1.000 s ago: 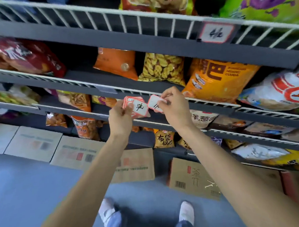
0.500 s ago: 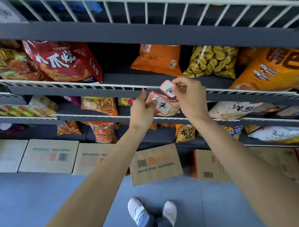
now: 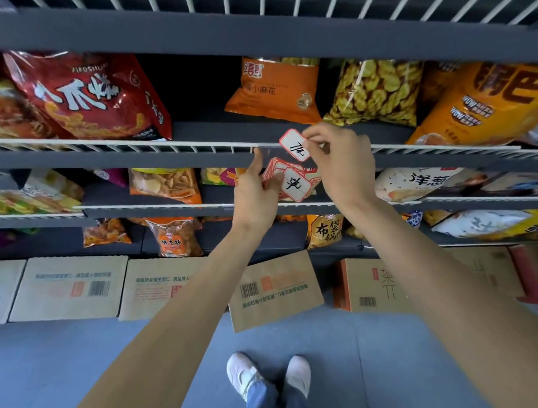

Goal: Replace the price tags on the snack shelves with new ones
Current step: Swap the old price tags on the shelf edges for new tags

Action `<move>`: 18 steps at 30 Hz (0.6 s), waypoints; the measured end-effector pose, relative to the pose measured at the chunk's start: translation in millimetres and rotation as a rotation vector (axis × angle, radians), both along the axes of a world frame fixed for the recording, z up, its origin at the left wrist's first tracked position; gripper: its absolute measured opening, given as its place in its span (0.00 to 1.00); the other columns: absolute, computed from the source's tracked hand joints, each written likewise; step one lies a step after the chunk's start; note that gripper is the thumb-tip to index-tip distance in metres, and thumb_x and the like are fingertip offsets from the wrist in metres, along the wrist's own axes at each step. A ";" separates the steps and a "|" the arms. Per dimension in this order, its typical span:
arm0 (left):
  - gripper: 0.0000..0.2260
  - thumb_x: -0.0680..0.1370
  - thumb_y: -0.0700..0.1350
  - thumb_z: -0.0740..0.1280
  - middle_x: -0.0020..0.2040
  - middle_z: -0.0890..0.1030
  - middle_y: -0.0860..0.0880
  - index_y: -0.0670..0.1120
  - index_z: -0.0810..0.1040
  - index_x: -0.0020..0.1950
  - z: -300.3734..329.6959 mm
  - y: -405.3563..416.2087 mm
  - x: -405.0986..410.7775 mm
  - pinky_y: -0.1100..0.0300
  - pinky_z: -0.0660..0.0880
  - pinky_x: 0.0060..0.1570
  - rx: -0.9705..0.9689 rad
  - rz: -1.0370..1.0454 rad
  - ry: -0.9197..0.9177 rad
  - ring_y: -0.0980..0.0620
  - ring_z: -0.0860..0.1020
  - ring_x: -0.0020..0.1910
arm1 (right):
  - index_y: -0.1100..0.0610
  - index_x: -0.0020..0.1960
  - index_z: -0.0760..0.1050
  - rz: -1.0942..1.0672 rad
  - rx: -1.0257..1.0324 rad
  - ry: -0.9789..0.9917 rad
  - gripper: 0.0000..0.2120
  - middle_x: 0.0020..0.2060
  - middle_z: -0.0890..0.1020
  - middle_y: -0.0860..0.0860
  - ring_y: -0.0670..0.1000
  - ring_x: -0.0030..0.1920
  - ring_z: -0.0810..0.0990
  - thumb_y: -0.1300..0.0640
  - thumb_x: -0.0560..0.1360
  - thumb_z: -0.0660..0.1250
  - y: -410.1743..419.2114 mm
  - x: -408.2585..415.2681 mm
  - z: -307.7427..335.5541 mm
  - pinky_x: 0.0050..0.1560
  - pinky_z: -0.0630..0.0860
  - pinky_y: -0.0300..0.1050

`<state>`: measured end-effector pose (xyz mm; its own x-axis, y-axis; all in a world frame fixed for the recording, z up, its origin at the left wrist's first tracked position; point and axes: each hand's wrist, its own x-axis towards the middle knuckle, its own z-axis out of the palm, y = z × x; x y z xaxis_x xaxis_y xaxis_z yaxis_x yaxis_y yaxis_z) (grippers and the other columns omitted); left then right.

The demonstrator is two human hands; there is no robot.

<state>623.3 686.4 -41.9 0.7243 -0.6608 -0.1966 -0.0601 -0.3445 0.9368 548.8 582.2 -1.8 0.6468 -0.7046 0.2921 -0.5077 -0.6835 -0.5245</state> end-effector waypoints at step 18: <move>0.26 0.79 0.37 0.61 0.39 0.75 0.51 0.52 0.59 0.75 10.4 36.7 25.0 0.75 0.68 0.24 0.242 -0.233 -0.272 0.59 0.70 0.24 | 0.55 0.41 0.81 0.140 -0.554 0.086 0.05 0.33 0.81 0.50 0.54 0.37 0.77 0.61 0.66 0.74 3.2 23.7 -9.3 0.37 0.72 0.45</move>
